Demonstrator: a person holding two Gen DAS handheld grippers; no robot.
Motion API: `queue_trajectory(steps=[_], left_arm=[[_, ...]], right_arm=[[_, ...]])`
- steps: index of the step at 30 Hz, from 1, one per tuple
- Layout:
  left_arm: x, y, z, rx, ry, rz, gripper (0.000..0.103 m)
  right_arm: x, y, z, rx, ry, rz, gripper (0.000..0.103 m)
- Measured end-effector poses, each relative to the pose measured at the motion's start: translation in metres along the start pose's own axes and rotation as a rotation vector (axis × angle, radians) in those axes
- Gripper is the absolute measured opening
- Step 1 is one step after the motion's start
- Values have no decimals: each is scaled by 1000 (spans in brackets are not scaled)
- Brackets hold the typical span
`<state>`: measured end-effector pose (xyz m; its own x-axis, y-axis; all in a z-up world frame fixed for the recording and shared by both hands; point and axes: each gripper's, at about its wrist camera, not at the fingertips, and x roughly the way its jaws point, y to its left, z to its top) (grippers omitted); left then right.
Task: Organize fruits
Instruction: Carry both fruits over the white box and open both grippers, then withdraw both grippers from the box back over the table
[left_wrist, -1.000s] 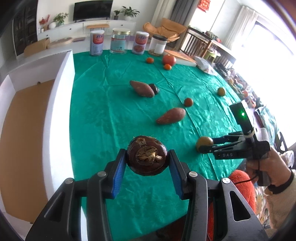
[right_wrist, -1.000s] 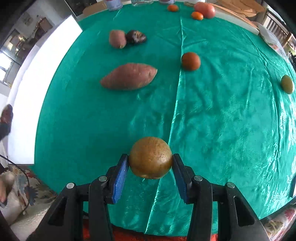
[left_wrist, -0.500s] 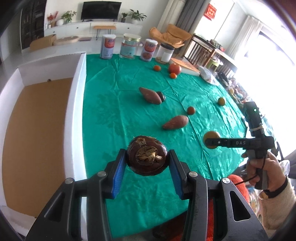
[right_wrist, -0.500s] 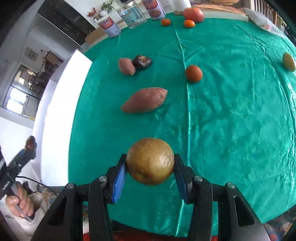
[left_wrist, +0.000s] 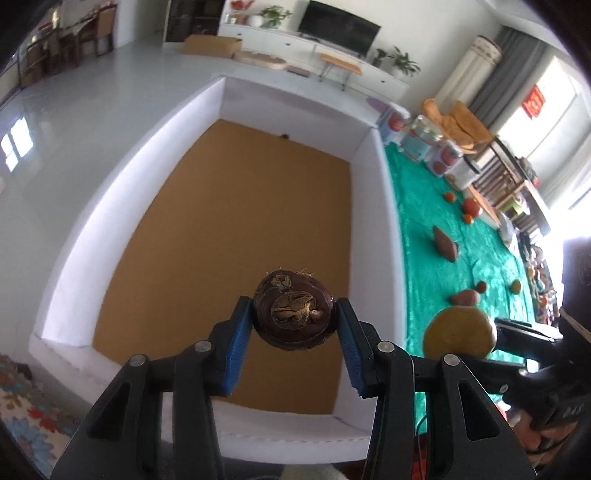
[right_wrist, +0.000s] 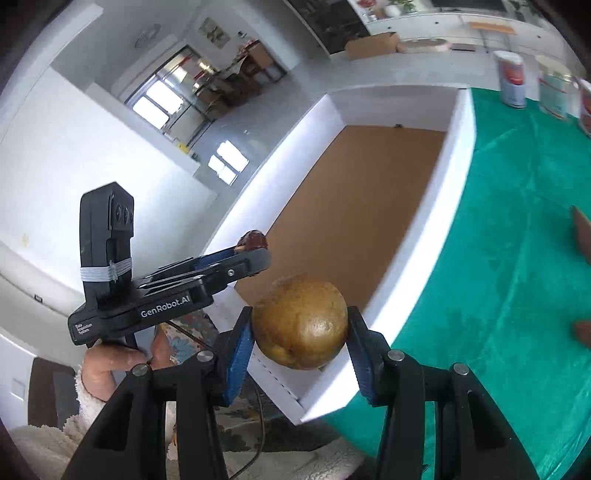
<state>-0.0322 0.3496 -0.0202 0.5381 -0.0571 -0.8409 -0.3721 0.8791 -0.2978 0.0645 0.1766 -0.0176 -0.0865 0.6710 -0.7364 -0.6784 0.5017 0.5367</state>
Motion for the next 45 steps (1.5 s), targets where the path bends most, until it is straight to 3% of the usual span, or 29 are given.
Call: queue_trajectory(steps=[5,8,10,12,14,16,19,21,27,31,33,36,41,45], left_arm=[[34,40,-18,-85,85,82,47],[41,37,-19,-53,76,149,49],[42,33,-18,-54,69,175,59],[43,31,-16,-53,56,197,82],[44,28,-16,-54,50,210,91],[45,26,-16,-67,43,191,92],[47,14,-14,-99,31,115,94],[48,-9,-13,-72,10,74,94],[43,-135,-31,211,-31,-100,97],[78,-228,-66,409,84,-202,98],[112,-261,-85,454,158,-221,98],[162,-285,-97,467,197,-155,97],[197,-282,-85,474,30,9,97],[210,-283,-74,486,-30,52,103]], right_arm=[[61,24,-2,-94,78,-98,48],[79,25,0,-108,87,-127,49],[77,23,-4,-116,69,-170,50],[65,22,-4,-119,27,-185,54],[44,14,-9,-98,-29,-189,58],[15,5,-17,-76,-103,-204,66],[-31,-17,-33,-46,-211,-280,85],[-60,-38,-57,3,-287,-354,96],[-138,-133,-153,195,-442,-687,97],[-190,-201,-205,366,-490,-889,97],[-208,-222,-227,447,-525,-926,97],[-226,-238,-242,573,-580,-881,97],[-216,-256,-239,613,-588,-896,97],[-208,-260,-236,623,-601,-889,97]])
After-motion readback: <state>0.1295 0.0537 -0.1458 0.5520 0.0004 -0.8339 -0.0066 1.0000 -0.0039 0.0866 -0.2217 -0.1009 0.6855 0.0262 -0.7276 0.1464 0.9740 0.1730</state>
